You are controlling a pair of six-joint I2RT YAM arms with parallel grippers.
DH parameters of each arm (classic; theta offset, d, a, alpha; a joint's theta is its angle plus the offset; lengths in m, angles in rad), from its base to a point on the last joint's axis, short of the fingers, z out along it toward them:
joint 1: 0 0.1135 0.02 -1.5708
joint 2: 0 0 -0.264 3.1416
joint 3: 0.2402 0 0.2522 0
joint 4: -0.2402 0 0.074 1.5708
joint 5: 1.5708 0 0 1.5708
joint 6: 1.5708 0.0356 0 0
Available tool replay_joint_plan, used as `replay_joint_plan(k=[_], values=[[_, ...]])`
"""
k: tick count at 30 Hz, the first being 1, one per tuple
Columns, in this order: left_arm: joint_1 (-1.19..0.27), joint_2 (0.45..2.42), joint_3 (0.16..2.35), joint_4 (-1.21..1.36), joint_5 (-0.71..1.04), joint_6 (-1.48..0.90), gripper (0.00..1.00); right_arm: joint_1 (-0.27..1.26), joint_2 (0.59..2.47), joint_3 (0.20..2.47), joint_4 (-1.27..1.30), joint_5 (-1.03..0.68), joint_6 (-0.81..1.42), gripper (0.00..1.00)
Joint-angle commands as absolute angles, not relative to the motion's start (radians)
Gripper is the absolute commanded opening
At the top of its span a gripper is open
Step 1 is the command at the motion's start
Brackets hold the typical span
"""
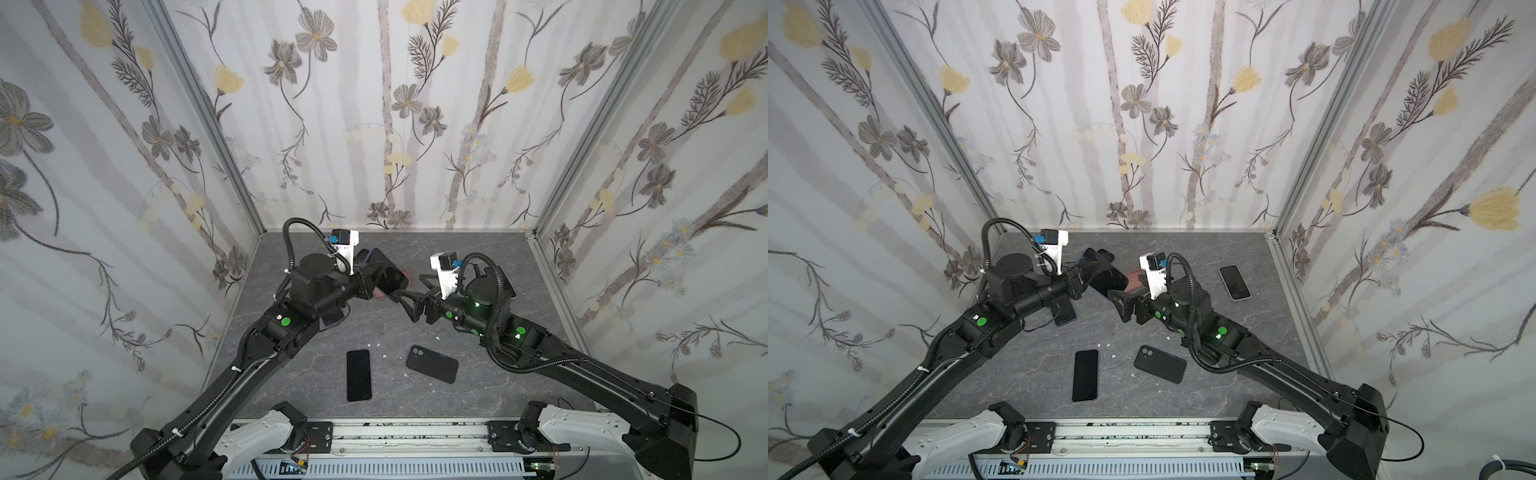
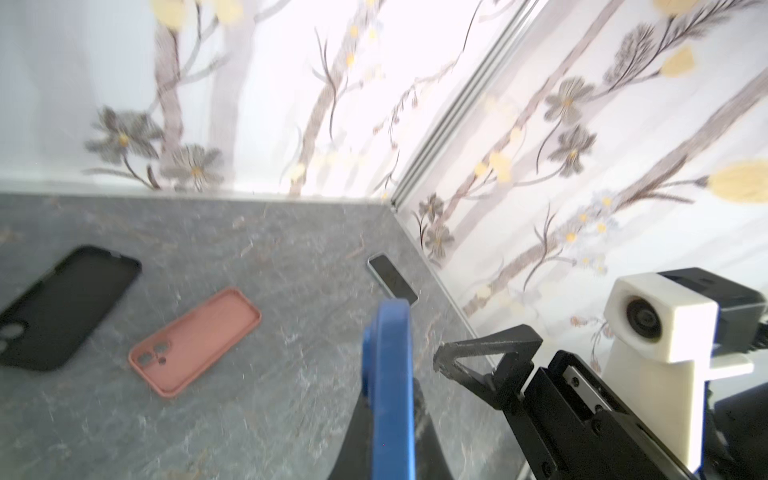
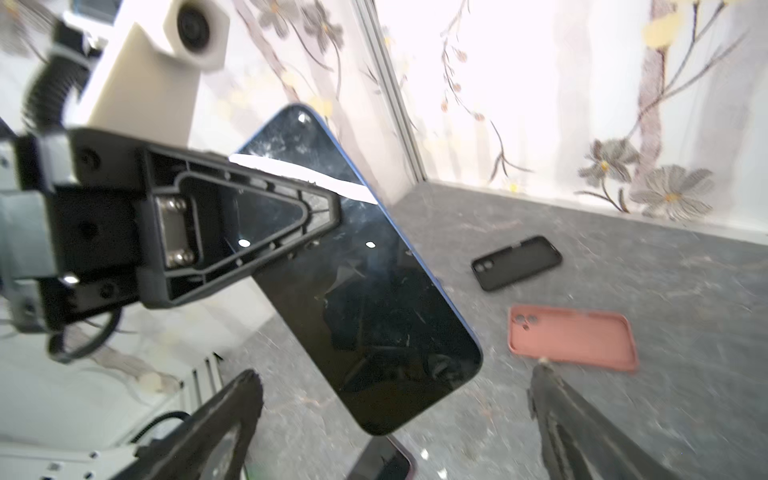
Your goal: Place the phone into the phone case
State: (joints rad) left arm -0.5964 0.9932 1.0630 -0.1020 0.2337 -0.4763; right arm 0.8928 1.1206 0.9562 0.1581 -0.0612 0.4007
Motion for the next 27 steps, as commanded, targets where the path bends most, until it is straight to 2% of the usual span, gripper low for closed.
replay_joint_plan(k=[1, 3, 7, 12, 17, 23, 27], values=[[-0.597, 0.901, 1.006, 0.186, 0.173, -0.515, 0.00, 0.856, 1.124, 0.951, 0.423, -0.264, 0.539, 1.00], [-0.596, 0.847, 0.970, 0.262, 0.151, -0.528, 0.00, 0.842, 1.129, 0.945, 0.489, -0.320, 0.575, 1.00], [-0.595, 0.775, 0.896, 0.408, 0.148, -0.572, 0.00, 0.843, 1.148, 0.958, 0.527, -0.378, 0.600, 0.89], [-0.596, 0.758, 0.861, 0.551, 0.260, -0.625, 0.00, 0.846, 1.189, 0.961, 0.695, -0.464, 0.691, 0.72], [-0.595, 0.757, 0.859, 0.667, 0.375, -0.664, 0.00, 0.863, 1.245, 1.022, 0.783, -0.543, 0.722, 0.66], [-0.595, 0.759, 0.877, 0.698, 0.408, -0.664, 0.00, 0.882, 1.291, 1.081, 0.929, -0.659, 0.754, 0.34], [-0.595, 0.759, 0.888, 0.696, 0.417, -0.657, 0.00, 0.891, 1.301, 1.101, 0.982, -0.691, 0.770, 0.32]])
